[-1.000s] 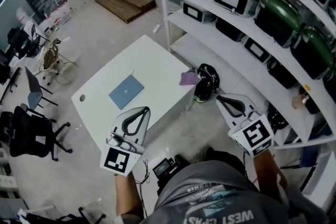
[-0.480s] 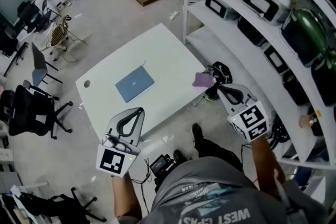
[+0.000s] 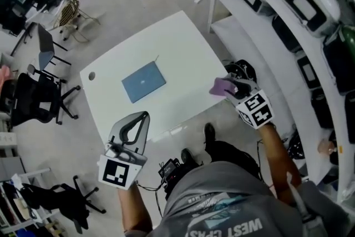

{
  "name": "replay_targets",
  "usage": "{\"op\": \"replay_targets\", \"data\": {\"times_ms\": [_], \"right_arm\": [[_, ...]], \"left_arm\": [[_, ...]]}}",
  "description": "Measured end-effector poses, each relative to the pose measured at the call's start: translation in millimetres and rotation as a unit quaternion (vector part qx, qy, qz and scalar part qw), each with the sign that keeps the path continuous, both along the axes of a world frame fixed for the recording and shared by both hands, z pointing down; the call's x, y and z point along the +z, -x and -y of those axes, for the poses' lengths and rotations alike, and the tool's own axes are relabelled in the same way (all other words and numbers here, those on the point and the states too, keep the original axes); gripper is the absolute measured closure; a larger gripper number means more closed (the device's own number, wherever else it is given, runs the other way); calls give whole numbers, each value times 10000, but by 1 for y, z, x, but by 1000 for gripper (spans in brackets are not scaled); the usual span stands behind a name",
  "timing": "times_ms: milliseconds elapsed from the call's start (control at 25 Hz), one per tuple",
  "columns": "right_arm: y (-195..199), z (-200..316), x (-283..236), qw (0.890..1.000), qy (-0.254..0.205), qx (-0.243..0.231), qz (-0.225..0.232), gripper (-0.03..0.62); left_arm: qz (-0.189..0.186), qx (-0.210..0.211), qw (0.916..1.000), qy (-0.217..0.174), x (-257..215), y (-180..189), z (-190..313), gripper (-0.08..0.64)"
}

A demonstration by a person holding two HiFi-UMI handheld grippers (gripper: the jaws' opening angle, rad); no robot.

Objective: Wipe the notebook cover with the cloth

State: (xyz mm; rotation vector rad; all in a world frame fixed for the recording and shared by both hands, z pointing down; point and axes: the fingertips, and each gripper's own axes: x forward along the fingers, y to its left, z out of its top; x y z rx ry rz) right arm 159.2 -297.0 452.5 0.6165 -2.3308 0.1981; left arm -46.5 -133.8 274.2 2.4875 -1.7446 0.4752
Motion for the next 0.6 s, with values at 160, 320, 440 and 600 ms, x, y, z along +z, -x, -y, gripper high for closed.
{"op": "replay_targets", "data": {"times_ms": [160,320,440,600], "right_arm": [[2,18,59,9978,559,-178,-298,357],[1,32,107,9940,928,-214,-545,336],[1,42,133,9925,974,-251,-700,330],[-5,48,164,9894,1074,-335,-921,328]], "left_arm": [[-54,-245,9994,228,17,-1,13,558],[-94,-442,9978,488,35,-2,20,558],[-113,-538,9966,606,46,-4,25,558],[-128,-654,9948,772,58,-8,28,558]]}}
